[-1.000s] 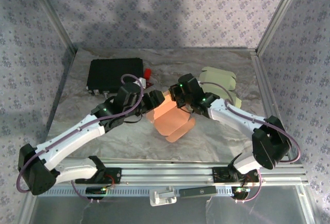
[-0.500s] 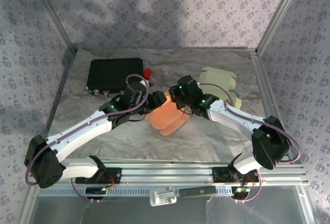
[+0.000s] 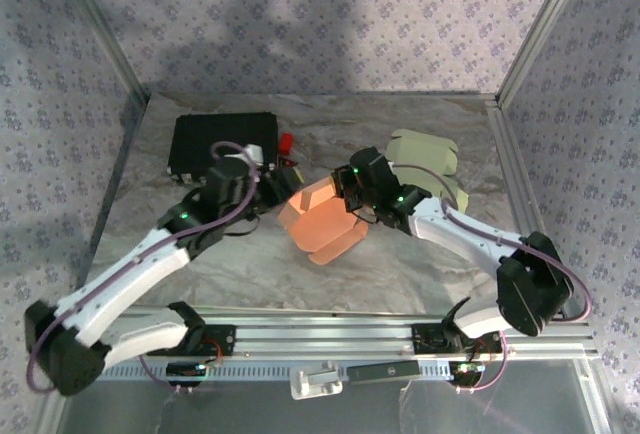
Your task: Fold the paper box
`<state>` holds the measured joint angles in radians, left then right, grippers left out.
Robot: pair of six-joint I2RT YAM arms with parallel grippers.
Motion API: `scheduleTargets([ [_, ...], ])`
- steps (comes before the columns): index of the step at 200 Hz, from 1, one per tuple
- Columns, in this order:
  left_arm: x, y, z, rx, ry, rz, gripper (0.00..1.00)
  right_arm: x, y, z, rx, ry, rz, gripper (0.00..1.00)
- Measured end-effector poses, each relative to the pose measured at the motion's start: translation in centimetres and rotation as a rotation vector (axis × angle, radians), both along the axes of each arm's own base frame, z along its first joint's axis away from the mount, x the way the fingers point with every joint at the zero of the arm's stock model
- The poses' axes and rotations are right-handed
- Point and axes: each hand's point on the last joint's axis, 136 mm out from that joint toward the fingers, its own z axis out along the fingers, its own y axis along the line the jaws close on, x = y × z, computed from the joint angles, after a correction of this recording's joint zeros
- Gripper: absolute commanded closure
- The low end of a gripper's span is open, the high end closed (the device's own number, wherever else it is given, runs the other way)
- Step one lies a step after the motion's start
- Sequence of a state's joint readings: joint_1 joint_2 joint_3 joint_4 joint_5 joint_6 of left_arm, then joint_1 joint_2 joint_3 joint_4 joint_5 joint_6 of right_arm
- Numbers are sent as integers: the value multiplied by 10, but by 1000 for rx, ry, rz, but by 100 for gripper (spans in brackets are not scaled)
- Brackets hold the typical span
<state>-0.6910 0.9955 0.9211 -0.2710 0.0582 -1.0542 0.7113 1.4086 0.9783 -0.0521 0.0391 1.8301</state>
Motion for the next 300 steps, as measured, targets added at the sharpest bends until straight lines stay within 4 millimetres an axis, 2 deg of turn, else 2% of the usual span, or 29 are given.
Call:
scheduleTargets([
  [10,1,24,6,-24,-31,52,56,0,-3,2,13,8,-16,100],
  [18,2,43,0,-32,-38,91,63,0,-4,4,25,15,-28,100],
  [33,6,76,-29,-47,-11,172,77,-1,-8,3,40,39,-57,100],
  [43,10,90,-60,-70,42,209,84,-2,-10,1,47,59,-77,100],
  [58,12,97,-115,-87,148,219,92,-4,-14,-3,55,93,-107,100],
  [72,7,93,-163,-98,269,197,94,-5,-15,-6,66,123,-128,100],
  [81,3,87,-183,-114,321,177,93,-5,-16,-6,76,136,-141,100],
  [89,2,83,-191,-135,339,159,92,-5,-17,-7,82,143,-149,100],
  [104,7,74,-189,-177,322,124,90,-3,-19,-7,94,151,-165,100],
  [134,19,50,-167,-246,221,46,83,4,-22,-7,105,160,-186,100],
  [166,21,29,-169,-263,212,-12,82,8,-21,-13,112,170,-190,100],
  [197,22,18,-171,-287,211,-32,82,11,-21,-13,130,163,-192,100],
  [255,11,-7,-158,-314,173,-92,81,19,-27,-10,158,140,-212,100],
  [300,10,-11,-156,-317,161,-85,78,22,-27,-9,171,125,-215,100],
])
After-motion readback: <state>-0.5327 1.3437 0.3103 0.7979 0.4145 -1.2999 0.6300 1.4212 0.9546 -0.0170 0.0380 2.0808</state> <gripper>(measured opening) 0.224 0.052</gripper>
